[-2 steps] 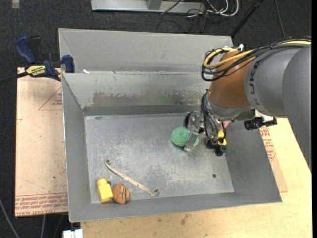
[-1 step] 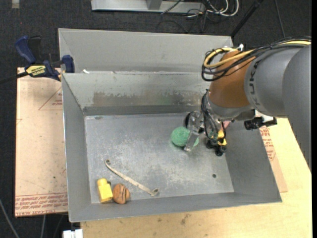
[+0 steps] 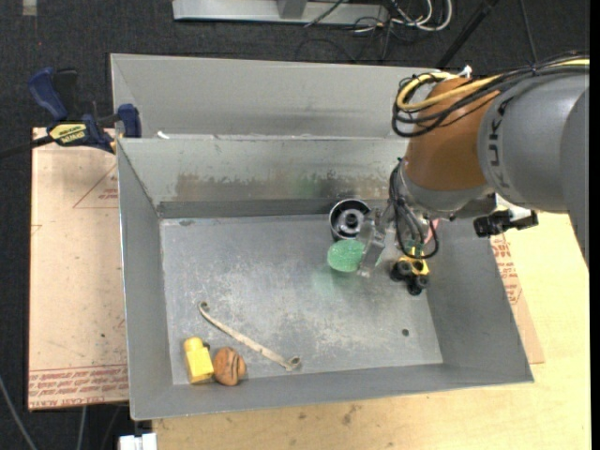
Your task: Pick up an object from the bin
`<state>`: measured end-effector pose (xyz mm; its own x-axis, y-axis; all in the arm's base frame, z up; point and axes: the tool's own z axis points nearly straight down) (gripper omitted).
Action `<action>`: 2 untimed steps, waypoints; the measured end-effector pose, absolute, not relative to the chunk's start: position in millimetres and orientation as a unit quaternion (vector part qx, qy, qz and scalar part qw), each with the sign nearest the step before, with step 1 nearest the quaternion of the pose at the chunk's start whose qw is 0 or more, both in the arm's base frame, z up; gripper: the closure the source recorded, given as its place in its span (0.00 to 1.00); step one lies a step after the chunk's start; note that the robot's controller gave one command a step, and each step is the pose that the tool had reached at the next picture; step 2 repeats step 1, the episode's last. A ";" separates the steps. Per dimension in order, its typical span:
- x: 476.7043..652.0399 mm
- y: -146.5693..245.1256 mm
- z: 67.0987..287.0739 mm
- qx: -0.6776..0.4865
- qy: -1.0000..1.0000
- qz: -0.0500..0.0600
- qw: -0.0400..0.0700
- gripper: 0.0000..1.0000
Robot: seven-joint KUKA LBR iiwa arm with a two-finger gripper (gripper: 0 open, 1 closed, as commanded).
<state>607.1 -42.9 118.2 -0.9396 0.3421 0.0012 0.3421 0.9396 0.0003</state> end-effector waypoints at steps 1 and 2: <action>626.0 -54.2 129.6 -0.171 -0.985 -0.001 -0.007 1.00; 626.0 -54.2 129.6 -0.171 -0.985 -0.001 -0.007 1.00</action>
Offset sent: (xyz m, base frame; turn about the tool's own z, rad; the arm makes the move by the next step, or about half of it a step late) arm 0.0340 -0.0082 -0.0482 -0.0023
